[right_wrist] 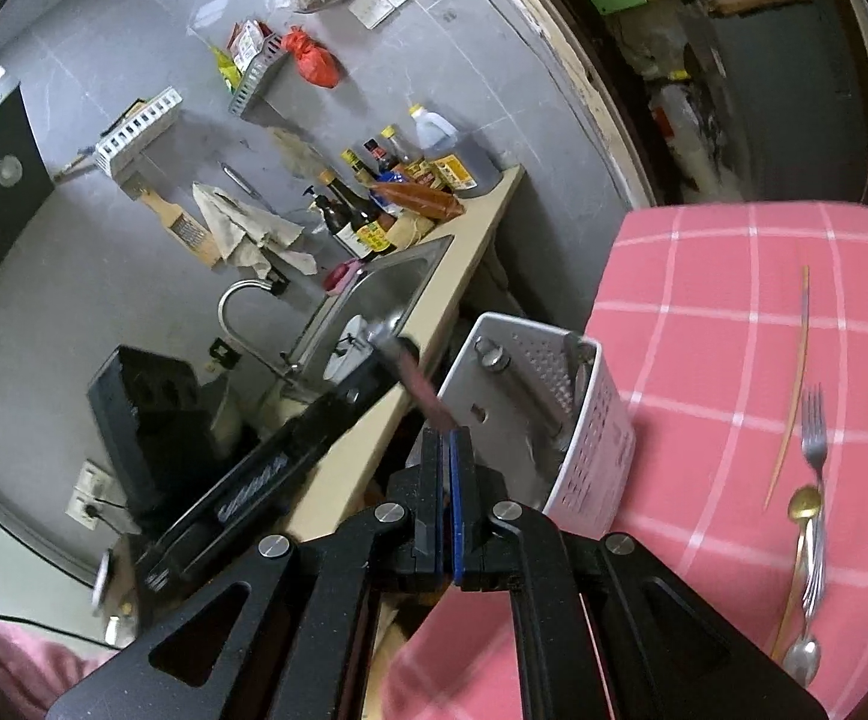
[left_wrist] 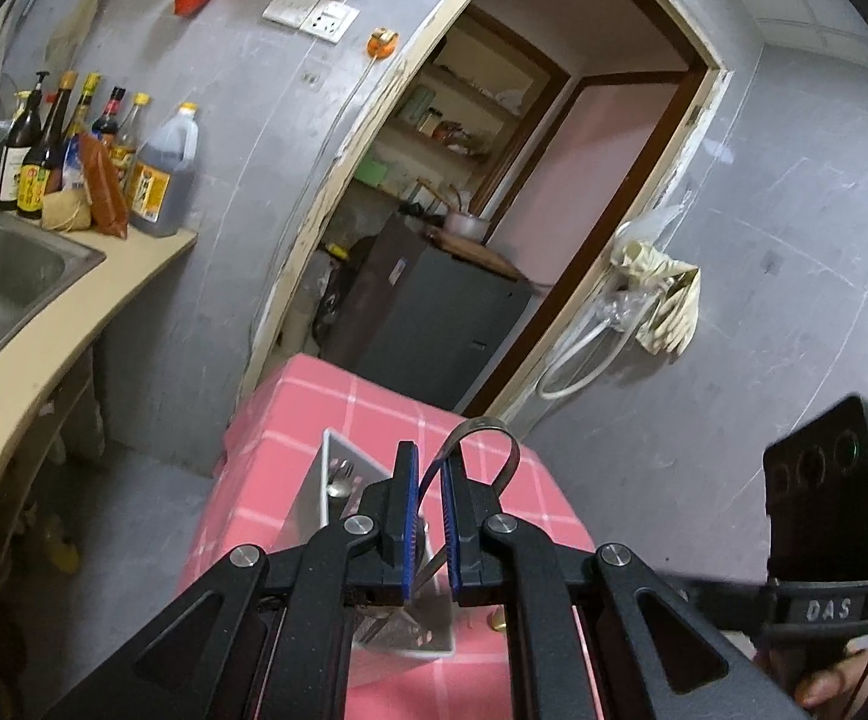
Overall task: Organize utensils
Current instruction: 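Lower the tongs and spoon into the holder and open both tools, then withdraw both tools and move them over the chopsticks and gold spoon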
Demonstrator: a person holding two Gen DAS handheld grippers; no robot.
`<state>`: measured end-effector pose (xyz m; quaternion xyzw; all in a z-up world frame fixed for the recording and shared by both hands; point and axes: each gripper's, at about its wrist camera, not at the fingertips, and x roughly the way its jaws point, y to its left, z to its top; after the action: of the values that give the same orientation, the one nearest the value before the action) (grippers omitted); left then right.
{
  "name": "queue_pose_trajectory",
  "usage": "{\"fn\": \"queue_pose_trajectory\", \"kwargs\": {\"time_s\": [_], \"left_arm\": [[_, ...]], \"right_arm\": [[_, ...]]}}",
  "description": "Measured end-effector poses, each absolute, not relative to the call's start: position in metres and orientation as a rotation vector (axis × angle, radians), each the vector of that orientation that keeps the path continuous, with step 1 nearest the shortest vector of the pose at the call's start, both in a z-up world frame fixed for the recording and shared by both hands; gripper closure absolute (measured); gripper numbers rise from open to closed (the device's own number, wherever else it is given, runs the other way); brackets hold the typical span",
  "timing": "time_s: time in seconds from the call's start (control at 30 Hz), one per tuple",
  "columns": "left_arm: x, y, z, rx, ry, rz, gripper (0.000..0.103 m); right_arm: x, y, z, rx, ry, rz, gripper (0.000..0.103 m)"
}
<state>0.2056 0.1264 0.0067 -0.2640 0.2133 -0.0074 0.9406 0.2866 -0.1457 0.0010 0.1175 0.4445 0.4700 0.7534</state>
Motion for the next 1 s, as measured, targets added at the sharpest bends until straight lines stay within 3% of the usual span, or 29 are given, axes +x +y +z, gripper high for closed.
{"fn": "queue_pose_trajectory", "kwargs": {"time_s": [0.23,0.33,0.43,0.57,0.67,0.73,0.87,0.93,1.0], "left_arm": [[0.196,0.129,0.002,-0.549,0.458,-0.008,0.092],[0.195,0.125,0.004,-0.518,0.476,0.0,0.079],[0.193,0.123,0.003,-0.509,0.486,-0.003,0.074],[0.19,0.116,0.002,-0.493,0.505,0.004,0.05],[0.185,0.109,0.002,-0.472,0.503,0.013,0.04],[0.182,0.102,0.001,-0.453,0.512,0.021,0.036],[0.172,0.088,0.0,-0.41,0.506,0.063,0.019],[0.166,0.082,-0.001,-0.402,0.496,0.08,0.016],[0.161,0.077,-0.003,-0.405,0.49,0.097,0.012]], "right_arm": [[0.28,-0.15,0.012,0.208,0.879,0.965,0.099],[0.277,-0.162,0.015,0.191,0.839,0.917,0.08],[0.273,-0.177,0.02,0.178,0.79,0.871,0.073],[0.269,-0.193,0.025,0.153,0.746,0.817,0.063],[0.267,-0.207,0.026,0.151,0.723,0.779,0.058],[0.266,-0.217,0.026,0.152,0.702,0.753,0.048],[0.259,-0.238,0.028,0.145,0.63,0.695,0.037],[0.255,-0.25,0.029,0.142,0.592,0.674,0.03],[0.251,-0.258,0.031,0.14,0.559,0.654,0.017]]}}
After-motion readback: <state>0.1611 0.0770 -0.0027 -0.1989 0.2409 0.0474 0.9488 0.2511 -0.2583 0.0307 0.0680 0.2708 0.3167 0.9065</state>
